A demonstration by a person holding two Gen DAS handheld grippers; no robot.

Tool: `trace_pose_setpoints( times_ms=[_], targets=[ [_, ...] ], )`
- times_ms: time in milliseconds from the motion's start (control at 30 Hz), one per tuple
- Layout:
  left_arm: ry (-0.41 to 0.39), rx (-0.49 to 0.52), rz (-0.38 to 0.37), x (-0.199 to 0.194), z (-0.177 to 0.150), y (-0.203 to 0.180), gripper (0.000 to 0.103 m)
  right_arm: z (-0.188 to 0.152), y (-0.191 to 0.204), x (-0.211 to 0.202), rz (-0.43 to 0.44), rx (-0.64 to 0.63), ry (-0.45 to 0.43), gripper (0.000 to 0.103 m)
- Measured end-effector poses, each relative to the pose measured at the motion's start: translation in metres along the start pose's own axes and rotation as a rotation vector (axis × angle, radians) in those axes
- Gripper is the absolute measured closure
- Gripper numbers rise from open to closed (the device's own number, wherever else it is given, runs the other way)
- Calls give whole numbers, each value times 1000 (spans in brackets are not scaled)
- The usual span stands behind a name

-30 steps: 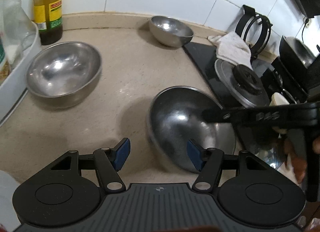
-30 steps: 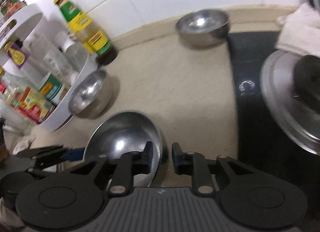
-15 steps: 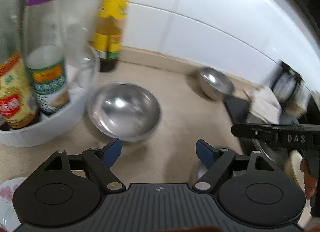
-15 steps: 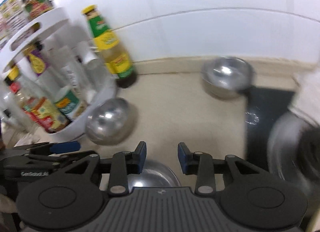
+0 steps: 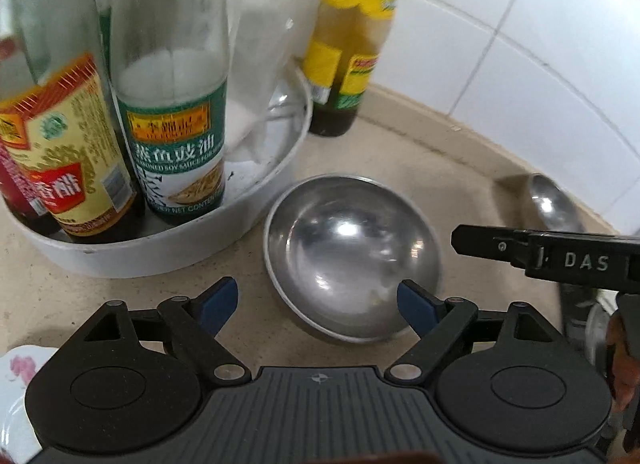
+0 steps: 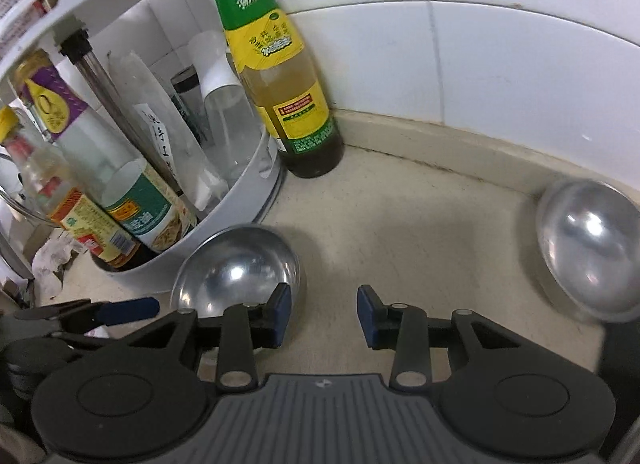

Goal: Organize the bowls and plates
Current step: 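Lift the large steel bowl by its rim with the right gripper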

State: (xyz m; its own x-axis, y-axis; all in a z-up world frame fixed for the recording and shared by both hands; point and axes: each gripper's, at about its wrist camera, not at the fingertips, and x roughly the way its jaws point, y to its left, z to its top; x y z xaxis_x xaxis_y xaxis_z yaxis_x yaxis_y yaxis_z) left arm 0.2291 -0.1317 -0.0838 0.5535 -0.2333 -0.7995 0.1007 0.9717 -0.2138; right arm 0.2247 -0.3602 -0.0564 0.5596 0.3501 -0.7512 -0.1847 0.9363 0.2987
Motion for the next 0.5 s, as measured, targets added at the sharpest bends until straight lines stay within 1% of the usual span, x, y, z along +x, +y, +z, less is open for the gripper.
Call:
trace_pose_setpoints(
  times_ms=[133,267,367,400,433,467,500],
  targets=[
    [19,-24,7,14,1,5,12,5,-3,19,40,-2,39,68],
    [55,-31,18,28,4,9,13,5,-4,38,30,-17,73,68],
    [65,-19,12,33,5,9,16,4,-5,47,42,-25,79,68],
    [66,-13,8,34,5,8,19,4,-5,49,42,-24,79,69],
    [66,-8,6,35,5,7,22,4,-6,52,41,-21,84,73],
    [59,2,8,36,5,6,25,3,-6,54,54,-18,92,79],
    [54,14,7,37,5,5,31,3,-7,56,62,-12,103,88]
  ],
)
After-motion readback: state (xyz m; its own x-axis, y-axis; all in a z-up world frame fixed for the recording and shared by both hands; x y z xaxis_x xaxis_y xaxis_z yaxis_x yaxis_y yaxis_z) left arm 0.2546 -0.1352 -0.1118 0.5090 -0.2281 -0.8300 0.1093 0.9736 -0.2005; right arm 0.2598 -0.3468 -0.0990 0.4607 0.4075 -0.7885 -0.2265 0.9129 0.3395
